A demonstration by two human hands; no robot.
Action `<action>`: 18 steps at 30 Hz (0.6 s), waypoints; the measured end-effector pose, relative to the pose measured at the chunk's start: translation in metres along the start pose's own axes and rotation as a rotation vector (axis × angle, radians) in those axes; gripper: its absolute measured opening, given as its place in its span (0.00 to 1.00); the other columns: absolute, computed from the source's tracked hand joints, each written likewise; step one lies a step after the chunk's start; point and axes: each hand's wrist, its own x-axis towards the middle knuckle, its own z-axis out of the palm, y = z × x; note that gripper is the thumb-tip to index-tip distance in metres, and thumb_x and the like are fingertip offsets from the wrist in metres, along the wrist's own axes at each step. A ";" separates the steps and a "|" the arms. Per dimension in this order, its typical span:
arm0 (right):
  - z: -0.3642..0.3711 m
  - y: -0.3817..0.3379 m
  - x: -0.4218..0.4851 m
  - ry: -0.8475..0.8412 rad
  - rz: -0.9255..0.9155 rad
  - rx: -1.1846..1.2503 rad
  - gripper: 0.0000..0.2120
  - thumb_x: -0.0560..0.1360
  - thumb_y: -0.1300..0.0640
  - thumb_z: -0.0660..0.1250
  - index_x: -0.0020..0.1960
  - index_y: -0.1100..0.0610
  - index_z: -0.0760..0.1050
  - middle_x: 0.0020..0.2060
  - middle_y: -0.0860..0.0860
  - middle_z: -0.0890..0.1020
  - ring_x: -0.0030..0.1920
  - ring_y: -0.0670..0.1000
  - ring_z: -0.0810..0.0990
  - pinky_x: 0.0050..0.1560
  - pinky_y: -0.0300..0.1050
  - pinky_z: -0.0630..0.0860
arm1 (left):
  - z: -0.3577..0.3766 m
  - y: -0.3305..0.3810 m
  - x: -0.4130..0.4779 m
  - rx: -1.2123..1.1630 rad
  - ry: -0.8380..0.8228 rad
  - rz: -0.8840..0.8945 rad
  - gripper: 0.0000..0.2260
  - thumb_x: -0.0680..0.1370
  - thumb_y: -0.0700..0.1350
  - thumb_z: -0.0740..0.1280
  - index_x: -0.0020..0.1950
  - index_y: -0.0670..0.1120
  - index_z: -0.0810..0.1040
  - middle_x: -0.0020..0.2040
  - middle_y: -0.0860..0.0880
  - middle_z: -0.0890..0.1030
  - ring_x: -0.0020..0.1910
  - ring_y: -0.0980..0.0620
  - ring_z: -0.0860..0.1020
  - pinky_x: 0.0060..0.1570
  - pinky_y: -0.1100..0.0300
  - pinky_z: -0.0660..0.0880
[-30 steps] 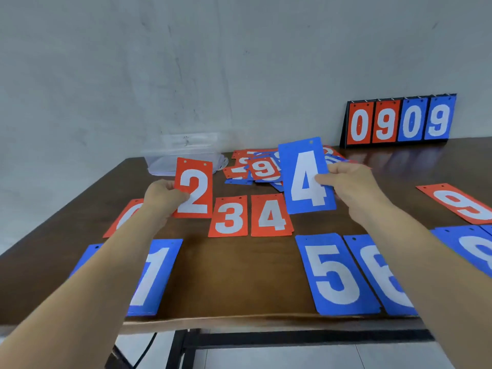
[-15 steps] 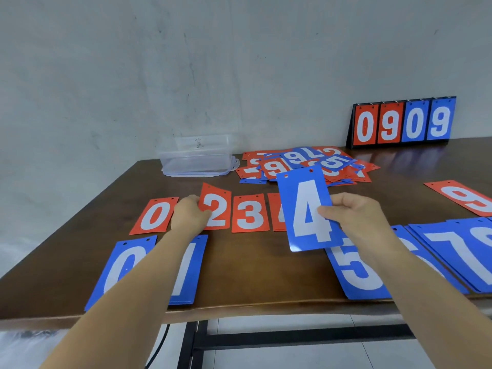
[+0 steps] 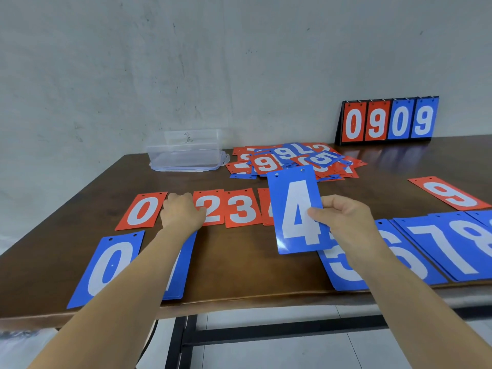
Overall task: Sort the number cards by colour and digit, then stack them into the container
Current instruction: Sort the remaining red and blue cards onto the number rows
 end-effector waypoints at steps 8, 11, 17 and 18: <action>-0.021 0.003 -0.004 0.133 0.004 0.052 0.10 0.73 0.54 0.72 0.53 0.55 0.77 0.48 0.51 0.84 0.46 0.51 0.83 0.34 0.41 0.76 | -0.004 0.054 -0.028 0.007 -0.290 0.339 0.30 0.79 0.65 0.55 0.79 0.56 0.54 0.80 0.46 0.50 0.78 0.42 0.54 0.73 0.41 0.56; -0.024 0.004 -0.008 0.129 0.014 0.051 0.11 0.74 0.53 0.72 0.54 0.56 0.77 0.48 0.51 0.84 0.47 0.51 0.83 0.35 0.41 0.77 | 0.002 0.059 -0.028 0.125 -0.428 0.377 0.27 0.81 0.61 0.54 0.79 0.58 0.52 0.80 0.47 0.47 0.78 0.40 0.50 0.74 0.40 0.52; -0.022 0.007 -0.011 0.107 0.049 0.009 0.10 0.75 0.55 0.71 0.54 0.56 0.77 0.49 0.51 0.84 0.48 0.51 0.83 0.37 0.41 0.78 | 0.001 0.060 -0.025 0.248 -0.451 0.407 0.24 0.83 0.59 0.49 0.79 0.58 0.51 0.80 0.48 0.48 0.78 0.41 0.48 0.74 0.39 0.50; -0.021 0.008 -0.011 0.110 0.054 0.010 0.09 0.75 0.55 0.71 0.53 0.55 0.77 0.49 0.51 0.84 0.49 0.51 0.83 0.38 0.42 0.79 | 0.001 0.060 -0.026 0.250 -0.446 0.410 0.24 0.83 0.59 0.49 0.79 0.58 0.51 0.80 0.48 0.48 0.78 0.41 0.49 0.73 0.39 0.50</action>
